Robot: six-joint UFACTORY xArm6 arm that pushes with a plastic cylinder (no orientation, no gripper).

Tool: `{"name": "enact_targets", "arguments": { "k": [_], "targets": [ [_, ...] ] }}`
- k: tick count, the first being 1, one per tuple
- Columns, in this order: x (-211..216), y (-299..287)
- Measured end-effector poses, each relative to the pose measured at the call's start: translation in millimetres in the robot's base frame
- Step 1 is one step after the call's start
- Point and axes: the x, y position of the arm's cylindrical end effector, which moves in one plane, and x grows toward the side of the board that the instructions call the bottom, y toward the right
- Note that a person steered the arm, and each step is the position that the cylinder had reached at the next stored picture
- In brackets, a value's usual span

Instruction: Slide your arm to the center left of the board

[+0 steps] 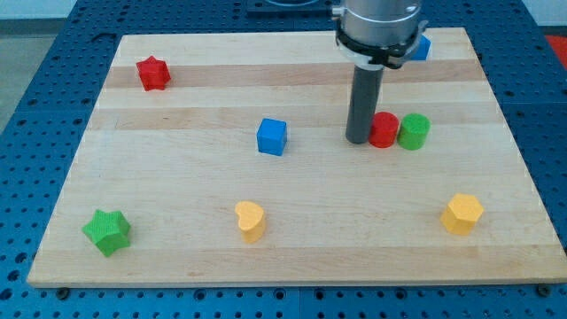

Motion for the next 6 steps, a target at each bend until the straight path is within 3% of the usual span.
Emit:
{"name": "enact_targets", "arguments": {
  "k": [2, 4, 6],
  "targets": [
    [-7, -24],
    [-45, -92],
    [-46, -105]
  ]
}}
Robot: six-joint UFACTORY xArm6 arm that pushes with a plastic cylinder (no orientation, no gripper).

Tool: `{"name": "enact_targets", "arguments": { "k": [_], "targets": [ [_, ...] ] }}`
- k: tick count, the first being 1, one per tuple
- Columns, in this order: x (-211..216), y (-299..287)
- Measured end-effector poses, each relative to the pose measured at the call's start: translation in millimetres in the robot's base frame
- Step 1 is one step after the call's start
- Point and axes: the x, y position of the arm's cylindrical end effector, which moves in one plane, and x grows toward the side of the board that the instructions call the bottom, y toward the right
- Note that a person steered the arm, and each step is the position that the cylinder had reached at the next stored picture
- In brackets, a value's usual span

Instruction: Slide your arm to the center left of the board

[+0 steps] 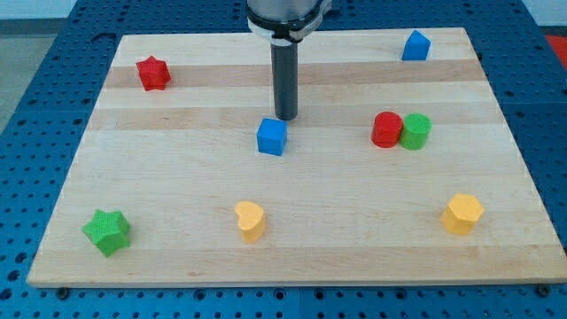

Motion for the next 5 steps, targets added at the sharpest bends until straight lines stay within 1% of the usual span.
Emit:
{"name": "enact_targets", "arguments": {
  "k": [1, 2, 5],
  "targets": [
    [0, 0],
    [0, -31],
    [3, -171]
  ]
}}
